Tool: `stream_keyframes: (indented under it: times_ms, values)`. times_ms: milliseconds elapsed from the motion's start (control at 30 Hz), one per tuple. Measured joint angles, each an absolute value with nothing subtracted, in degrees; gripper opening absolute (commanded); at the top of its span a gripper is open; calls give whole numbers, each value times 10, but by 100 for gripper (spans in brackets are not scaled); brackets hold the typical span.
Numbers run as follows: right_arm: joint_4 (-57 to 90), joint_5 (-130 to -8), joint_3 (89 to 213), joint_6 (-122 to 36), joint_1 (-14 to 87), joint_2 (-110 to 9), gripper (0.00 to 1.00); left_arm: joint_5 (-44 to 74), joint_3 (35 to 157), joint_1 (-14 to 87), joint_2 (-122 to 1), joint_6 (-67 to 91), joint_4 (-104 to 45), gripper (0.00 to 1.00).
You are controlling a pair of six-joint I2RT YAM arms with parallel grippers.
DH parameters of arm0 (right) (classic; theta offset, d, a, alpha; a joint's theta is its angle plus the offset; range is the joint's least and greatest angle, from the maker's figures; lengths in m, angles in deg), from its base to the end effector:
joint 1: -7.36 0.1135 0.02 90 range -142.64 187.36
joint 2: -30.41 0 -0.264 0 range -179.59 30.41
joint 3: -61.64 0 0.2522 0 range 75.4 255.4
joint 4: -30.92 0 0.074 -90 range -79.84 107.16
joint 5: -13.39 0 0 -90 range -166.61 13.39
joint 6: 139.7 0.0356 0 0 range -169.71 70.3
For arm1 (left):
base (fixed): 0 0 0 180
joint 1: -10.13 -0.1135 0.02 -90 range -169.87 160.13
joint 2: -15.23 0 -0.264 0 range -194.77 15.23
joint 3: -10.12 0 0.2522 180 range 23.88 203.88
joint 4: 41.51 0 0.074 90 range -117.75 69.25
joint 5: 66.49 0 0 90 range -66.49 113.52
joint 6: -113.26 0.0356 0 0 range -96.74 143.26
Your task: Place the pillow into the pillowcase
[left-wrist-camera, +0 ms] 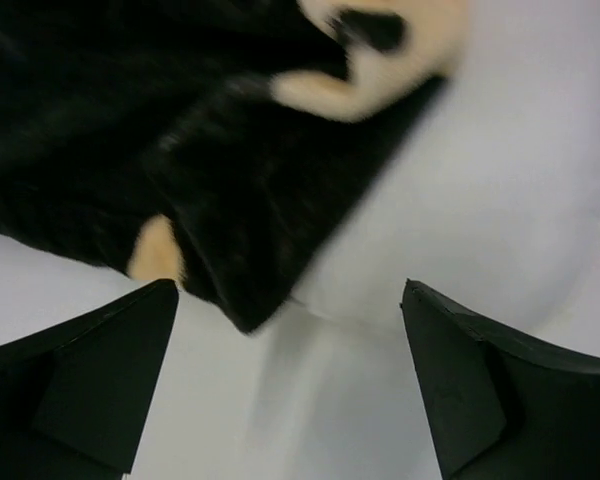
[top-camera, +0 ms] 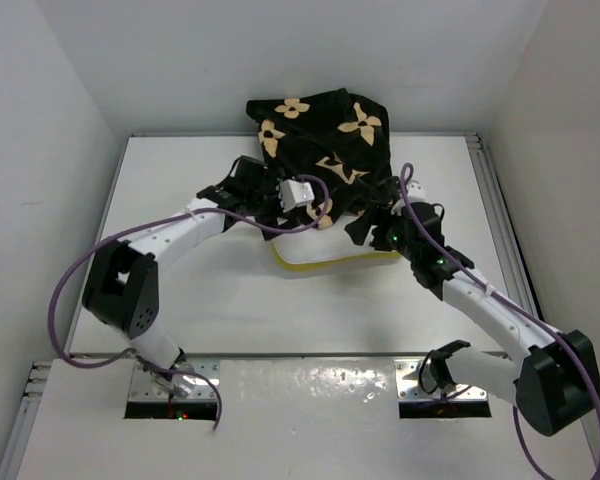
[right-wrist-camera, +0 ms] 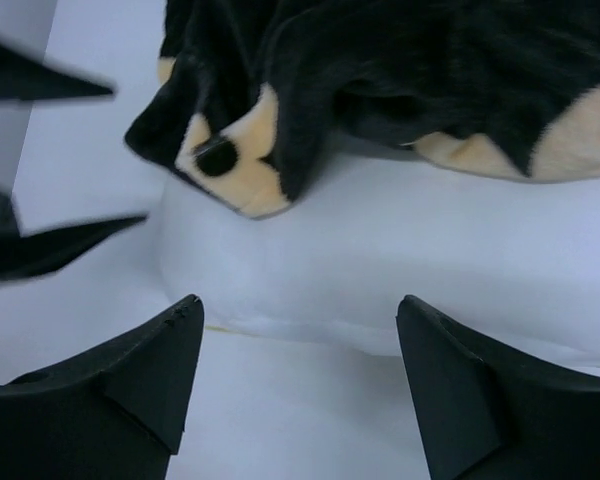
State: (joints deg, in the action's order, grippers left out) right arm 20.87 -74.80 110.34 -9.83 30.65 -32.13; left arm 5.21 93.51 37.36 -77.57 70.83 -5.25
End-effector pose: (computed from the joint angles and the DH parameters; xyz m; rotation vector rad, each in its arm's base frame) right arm 0.2231 0.0972 0.2430 0.2767 2.0465 0.7315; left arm 0.3123 -0.1733 0.2588 1.5307 1.7513 -0.2010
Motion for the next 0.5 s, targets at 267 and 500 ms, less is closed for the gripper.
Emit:
stream_keyframes:
  times_ms: [267,500]
  values:
    - [178,-751,1122,-151,408,-337,79,17,959,354,-833,711,-161,83]
    - [163,-756,1154,-223,445,-395,81,-33,958,349,-886,748,-166,7]
